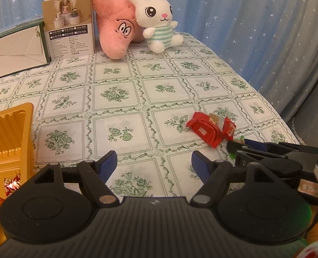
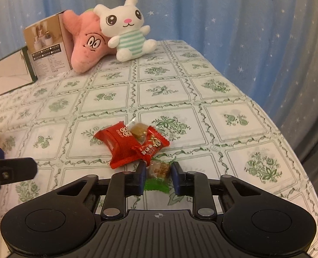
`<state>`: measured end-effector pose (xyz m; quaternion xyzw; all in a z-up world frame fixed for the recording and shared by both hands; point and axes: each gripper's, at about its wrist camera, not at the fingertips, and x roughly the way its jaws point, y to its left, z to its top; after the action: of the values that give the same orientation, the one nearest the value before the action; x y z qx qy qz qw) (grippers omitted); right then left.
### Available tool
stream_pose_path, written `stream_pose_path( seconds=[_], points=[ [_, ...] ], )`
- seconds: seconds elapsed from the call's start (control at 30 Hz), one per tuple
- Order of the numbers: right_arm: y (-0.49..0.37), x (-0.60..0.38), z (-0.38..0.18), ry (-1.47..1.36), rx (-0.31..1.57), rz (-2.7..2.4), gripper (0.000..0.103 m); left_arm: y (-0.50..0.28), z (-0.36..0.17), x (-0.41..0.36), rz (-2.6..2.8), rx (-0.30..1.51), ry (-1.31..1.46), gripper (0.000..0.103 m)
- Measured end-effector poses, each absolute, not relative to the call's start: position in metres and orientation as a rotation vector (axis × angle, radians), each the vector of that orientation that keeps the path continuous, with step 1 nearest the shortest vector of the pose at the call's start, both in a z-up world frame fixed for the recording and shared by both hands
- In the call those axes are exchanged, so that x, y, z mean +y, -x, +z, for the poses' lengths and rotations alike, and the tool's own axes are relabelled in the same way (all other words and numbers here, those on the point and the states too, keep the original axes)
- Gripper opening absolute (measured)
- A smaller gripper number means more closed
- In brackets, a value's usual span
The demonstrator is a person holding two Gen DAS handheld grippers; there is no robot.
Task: Organize snacks
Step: 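Grasp the green-wrapped candy with the right tool while the left tool grasps a red candy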
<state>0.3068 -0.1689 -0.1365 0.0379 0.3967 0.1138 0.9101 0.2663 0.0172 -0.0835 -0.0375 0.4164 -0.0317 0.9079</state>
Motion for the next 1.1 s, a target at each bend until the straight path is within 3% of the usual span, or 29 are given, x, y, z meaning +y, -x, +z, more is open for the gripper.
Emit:
stream_pose_path(
  seconds=[0.43,0.6,0.87,1.1],
  points=[
    [-0.298,-0.222,-0.120,-0.271,0.805,0.182,0.022,-0.299,-0.101,-0.017,-0.184,0.860,0.182,0.070],
    [-0.300,-0.232,-0.121,-0.297,0.804,0.157,0.022,-0.319,-0.113,-0.032,-0.190,0.862,0.217,0.056],
    [-0.303,-0.234,-0.124,-0.296,0.809,0.146,0.022,-0.341,-0.127,-0.040,-0.156,0.859,0.263,0.045],
    [-0.303,-0.231,-0.126,-0.291,0.817,0.150,0.022,-0.340,-0.129,-0.037,-0.151,0.853,0.216,0.026]
  ],
)
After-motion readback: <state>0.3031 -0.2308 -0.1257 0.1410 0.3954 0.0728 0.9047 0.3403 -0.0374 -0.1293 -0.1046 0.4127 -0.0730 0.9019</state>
